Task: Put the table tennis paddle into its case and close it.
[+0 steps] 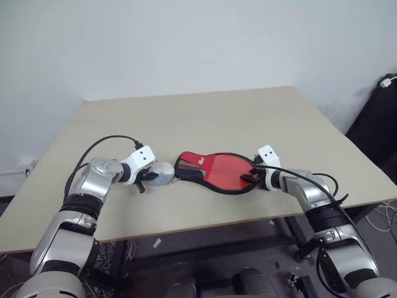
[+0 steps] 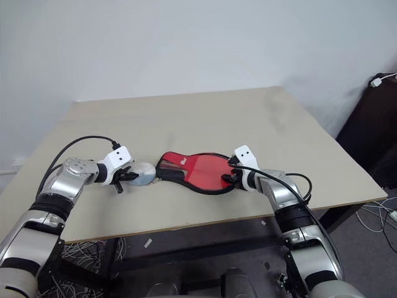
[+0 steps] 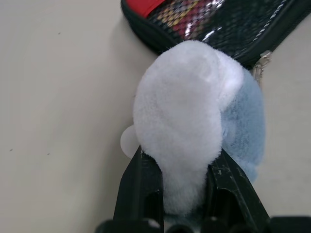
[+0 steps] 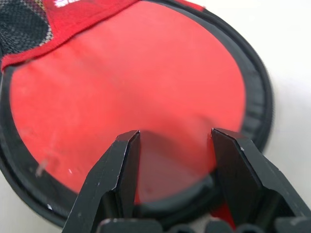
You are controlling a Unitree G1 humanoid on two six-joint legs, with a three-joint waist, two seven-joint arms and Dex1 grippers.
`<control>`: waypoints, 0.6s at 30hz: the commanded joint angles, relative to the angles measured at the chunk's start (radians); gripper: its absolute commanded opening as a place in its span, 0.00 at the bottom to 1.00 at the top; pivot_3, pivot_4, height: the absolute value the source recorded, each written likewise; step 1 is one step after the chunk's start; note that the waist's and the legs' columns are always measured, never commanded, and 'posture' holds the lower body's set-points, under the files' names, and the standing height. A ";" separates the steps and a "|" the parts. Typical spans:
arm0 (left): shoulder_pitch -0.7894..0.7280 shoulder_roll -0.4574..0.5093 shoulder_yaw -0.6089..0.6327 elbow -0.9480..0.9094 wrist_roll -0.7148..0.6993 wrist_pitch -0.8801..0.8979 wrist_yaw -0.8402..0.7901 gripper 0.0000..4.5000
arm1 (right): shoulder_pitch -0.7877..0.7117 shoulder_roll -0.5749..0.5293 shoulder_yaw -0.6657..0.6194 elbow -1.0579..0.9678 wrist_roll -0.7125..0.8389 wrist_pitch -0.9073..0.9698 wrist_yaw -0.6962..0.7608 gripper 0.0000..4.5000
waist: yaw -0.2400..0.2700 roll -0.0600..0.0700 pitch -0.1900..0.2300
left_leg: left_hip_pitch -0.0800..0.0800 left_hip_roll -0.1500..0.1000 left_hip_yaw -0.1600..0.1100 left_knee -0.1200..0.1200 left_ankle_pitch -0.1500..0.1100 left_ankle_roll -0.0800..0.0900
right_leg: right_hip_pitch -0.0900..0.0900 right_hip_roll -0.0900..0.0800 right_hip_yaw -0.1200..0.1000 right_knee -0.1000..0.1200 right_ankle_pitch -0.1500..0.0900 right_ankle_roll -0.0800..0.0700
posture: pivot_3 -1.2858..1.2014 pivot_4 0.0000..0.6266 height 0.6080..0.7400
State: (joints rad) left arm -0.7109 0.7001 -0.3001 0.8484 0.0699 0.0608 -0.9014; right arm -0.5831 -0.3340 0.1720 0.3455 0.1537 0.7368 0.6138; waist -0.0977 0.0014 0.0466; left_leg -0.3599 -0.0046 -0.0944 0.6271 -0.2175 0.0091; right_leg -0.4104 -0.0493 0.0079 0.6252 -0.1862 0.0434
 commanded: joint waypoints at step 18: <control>-0.142 -0.003 0.052 0.312 0.103 -0.013 0.352 0.13 | 0.024 -0.010 0.012 0.039 -0.027 0.031 -0.008 0.56 | 0.016 0.000 0.001 | -0.001 0.021 -0.007 -0.006 -0.004 -0.006 | -0.016 -0.004 -0.049 -0.002 0.003 -0.005 | 0.52 0.00 1.00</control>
State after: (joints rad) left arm -0.8281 0.6481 -0.2895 1.1134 0.1473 0.0186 -0.6312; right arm -0.5781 -0.3338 0.1695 0.3452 0.1569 0.7402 0.6188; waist -0.0820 0.0014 0.0473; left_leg -0.3607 0.0170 -0.1010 0.6207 -0.2216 0.0027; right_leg -0.4267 -0.0532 -0.0414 0.6231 -0.1812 0.0352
